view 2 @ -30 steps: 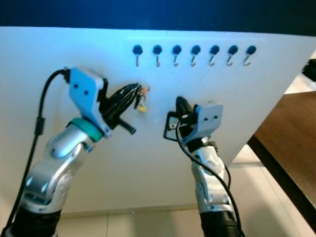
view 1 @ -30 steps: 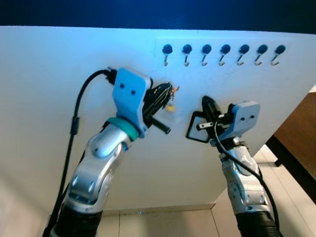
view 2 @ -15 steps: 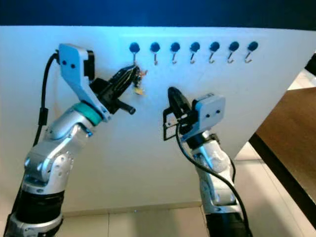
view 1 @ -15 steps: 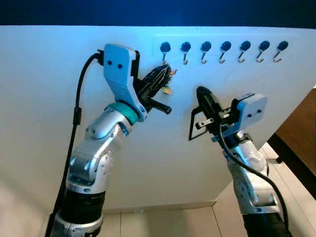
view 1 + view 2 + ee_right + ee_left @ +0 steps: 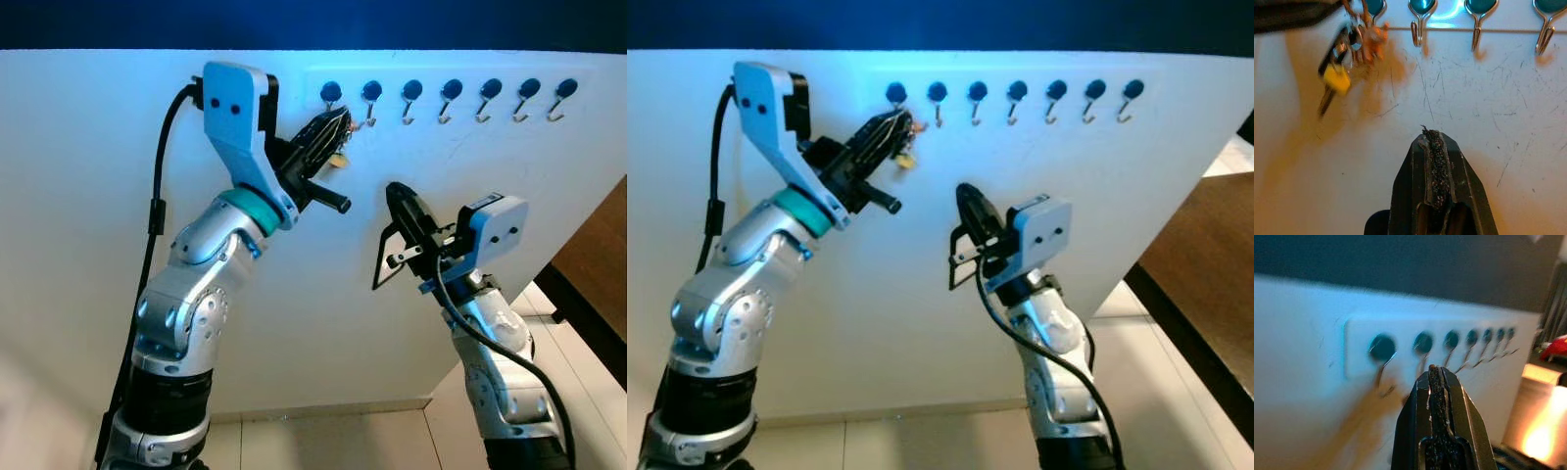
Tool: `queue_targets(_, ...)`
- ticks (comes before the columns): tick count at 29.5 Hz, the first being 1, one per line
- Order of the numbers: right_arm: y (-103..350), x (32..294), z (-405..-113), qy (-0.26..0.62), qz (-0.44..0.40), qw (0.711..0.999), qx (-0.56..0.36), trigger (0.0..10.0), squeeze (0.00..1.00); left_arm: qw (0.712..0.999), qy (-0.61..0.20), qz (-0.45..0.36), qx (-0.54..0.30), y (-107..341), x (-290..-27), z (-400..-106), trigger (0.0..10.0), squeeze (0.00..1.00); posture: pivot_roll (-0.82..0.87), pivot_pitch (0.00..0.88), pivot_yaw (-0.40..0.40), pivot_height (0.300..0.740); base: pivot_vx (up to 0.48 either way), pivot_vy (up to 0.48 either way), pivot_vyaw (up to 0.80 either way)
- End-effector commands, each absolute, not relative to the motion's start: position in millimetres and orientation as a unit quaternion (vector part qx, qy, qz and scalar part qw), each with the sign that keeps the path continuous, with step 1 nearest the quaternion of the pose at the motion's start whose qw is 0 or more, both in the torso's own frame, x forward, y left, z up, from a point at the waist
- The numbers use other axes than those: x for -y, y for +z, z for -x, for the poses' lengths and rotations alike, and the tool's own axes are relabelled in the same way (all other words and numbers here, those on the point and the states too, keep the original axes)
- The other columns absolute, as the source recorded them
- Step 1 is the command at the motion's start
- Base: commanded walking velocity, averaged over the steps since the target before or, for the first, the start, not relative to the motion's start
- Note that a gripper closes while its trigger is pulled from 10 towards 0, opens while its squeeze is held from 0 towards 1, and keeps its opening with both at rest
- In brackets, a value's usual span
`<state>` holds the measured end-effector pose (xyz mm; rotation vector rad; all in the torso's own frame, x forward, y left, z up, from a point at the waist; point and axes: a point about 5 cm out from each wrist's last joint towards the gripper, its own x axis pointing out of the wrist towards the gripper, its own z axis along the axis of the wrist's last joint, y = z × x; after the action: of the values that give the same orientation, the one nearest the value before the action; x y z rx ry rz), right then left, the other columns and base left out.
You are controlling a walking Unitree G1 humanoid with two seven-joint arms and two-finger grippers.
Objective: Hang keys on a hook
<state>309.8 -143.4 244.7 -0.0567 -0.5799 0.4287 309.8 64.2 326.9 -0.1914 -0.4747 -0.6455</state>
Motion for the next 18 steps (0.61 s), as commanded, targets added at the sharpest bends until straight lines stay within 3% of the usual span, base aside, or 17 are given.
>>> queue_targets(1,238.8,142.4,-310.2,0.21,0.025,0.939,0.27,10.0,0.0,0.92,-0.305,0.089,0.231,327.3,-65.7,-312.6,10.0,0.0,0.05,0.104,0.099,0.74,0.0,0.0,0.0)
queue_targets(18,238.8,141.3,-309.1,0.211,0.025,0.94,0.266,10.0,0.0,0.934,-0.273,0.071,0.22,329.9,-72.8,-330.6,10.0,0.0,0.04,0.111,0.103,0.74,0.0,0.0,0.0)
